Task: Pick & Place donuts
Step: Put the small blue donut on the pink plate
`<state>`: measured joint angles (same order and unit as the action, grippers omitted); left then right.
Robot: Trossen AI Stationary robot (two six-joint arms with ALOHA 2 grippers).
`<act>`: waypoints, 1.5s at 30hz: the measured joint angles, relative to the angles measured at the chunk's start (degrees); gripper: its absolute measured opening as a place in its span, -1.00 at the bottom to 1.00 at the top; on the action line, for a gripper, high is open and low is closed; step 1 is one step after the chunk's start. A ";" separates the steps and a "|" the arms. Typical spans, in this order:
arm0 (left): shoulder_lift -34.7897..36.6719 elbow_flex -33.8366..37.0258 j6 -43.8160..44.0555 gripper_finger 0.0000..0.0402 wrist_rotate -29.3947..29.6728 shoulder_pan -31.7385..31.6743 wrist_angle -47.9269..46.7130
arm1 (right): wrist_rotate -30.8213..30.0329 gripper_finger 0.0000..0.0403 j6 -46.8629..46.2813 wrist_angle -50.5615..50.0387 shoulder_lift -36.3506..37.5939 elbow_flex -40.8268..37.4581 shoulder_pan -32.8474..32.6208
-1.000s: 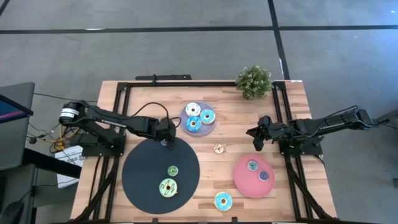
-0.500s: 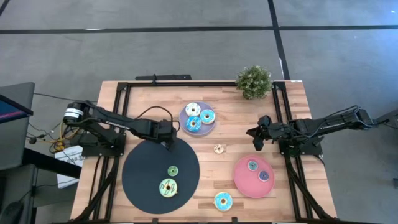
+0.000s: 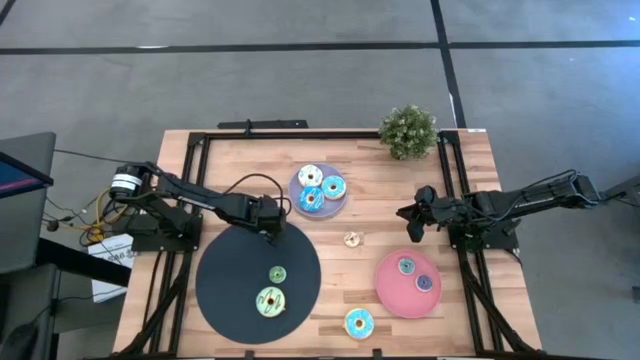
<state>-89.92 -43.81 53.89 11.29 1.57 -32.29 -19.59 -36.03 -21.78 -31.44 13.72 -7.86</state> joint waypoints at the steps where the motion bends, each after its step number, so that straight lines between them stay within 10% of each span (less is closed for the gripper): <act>1: 0.22 0.06 0.00 0.45 -0.04 0.02 -0.03 | 0.00 -0.82 -0.02 0.00 0.00 0.00 0.00; 30: 3.26 -3.18 -1.09 0.11 2.07 0.02 -0.91 | 0.01 -0.82 -0.02 0.00 0.00 0.00 0.00; 37: 4.25 -10.41 -16.76 0.11 6.73 0.02 12.62 | 0.02 -0.81 0.03 -0.02 0.00 0.00 0.02; 45: -4.92 -21.29 -40.53 0.11 -1.84 1.71 32.25 | -0.05 -0.81 0.39 0.12 0.02 0.00 0.02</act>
<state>-94.84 -65.10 13.36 9.45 3.28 -0.04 -19.64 -35.64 -21.66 -31.42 13.72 -7.84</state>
